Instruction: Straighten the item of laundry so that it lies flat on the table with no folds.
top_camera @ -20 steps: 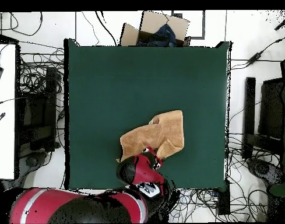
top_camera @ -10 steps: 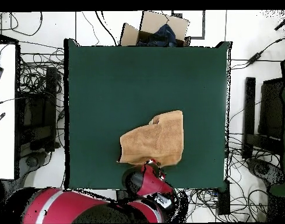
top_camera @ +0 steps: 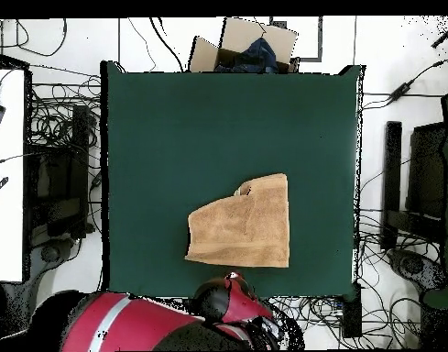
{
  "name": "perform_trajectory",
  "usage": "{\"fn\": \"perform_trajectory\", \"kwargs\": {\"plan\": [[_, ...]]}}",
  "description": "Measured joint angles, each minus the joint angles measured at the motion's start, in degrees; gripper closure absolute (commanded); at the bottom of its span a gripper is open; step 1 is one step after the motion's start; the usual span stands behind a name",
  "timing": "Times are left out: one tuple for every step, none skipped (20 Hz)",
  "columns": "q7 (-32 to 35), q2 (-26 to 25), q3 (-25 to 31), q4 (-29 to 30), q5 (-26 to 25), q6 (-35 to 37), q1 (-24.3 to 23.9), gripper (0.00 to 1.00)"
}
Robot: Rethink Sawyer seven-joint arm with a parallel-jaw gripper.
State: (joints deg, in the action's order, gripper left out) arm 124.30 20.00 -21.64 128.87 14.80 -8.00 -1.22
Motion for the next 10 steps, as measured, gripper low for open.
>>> {"fn": "perform_trajectory", "kwargs": {"plan": [[0.00, 0.28, 0.27, 0.66, -0.62, 0.04, -0.47, 0.00], [0.00, 0.38, 0.36, 1.04, -0.89, 0.05, -0.66, 0.00], [0.00, 0.43, 0.38, 1.24, -0.99, 0.05, -0.69, 0.00], [0.00, 0.47, 0.39, 1.44, -1.09, 0.05, -0.72, 0.00], [0.00, 0.50, 0.40, 1.57, -1.15, 0.05, -0.70, 0.00], [0.00, 0.69, 0.40, 1.70, -1.18, 0.23, -0.64, 0.00], [0.00, 0.80, 0.40, 1.68, -1.18, 0.37, -0.61, 0.00], [0.00, 1.12, 0.40, 1.67, -1.18, 0.72, -0.53, 0.00], [0.00, 1.72, 0.40, 1.67, -1.18, 1.44, -0.34, 0.00], [0.00, 2.21, 0.40, 1.66, -1.22, 2.07, -0.19, 0.00]]}}
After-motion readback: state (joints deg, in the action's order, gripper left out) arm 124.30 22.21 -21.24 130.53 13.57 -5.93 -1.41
